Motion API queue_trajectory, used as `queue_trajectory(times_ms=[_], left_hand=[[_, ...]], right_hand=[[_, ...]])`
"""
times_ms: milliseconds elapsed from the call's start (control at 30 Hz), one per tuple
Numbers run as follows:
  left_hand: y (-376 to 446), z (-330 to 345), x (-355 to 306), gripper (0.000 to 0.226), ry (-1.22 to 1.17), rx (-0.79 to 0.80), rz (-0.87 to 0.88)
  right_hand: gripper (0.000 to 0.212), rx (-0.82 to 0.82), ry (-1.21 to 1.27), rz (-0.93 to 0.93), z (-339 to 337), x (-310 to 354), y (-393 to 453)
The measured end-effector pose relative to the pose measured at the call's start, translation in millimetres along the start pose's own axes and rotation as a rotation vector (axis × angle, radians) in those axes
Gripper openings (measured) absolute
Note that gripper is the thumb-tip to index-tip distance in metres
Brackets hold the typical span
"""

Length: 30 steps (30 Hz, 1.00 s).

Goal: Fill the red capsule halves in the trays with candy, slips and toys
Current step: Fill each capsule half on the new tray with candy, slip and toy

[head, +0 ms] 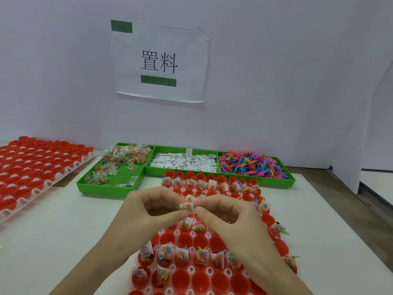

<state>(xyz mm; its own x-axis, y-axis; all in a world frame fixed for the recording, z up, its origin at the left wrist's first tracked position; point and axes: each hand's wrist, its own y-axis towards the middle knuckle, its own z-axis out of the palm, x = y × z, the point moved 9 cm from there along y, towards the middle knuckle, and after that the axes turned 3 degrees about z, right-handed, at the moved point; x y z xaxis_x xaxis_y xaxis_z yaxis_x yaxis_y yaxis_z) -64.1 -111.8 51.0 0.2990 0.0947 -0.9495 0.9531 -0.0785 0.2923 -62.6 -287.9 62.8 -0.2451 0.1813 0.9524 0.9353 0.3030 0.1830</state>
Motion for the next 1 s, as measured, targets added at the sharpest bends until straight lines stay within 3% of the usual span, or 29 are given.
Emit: queue_trajectory(times_ms=[133,300,500,833,1000], left_hand=[[1,-8,3,0.023,0.010,-0.060,-0.004],[5,-22,2,0.019,-0.008,-0.139,0.027],[7,-33,2,0.017,0.001,-0.179,0.057],[7,-35,5,0.015,0.008,-0.191,0.065],[6,-32,4,0.016,0.002,-0.186,0.063]], right_hand=[[0.014,-0.052,-0.127,-0.007,-22,4,12],[0.013,-0.181,-0.518,0.027,-71,-4,75],[0.012,-0.158,-0.842,0.155,-108,-46,164],[0.037,-0.031,-1.000,0.360,-95,-88,208],[0.028,-0.026,-1.062,0.342,-94,-88,211]])
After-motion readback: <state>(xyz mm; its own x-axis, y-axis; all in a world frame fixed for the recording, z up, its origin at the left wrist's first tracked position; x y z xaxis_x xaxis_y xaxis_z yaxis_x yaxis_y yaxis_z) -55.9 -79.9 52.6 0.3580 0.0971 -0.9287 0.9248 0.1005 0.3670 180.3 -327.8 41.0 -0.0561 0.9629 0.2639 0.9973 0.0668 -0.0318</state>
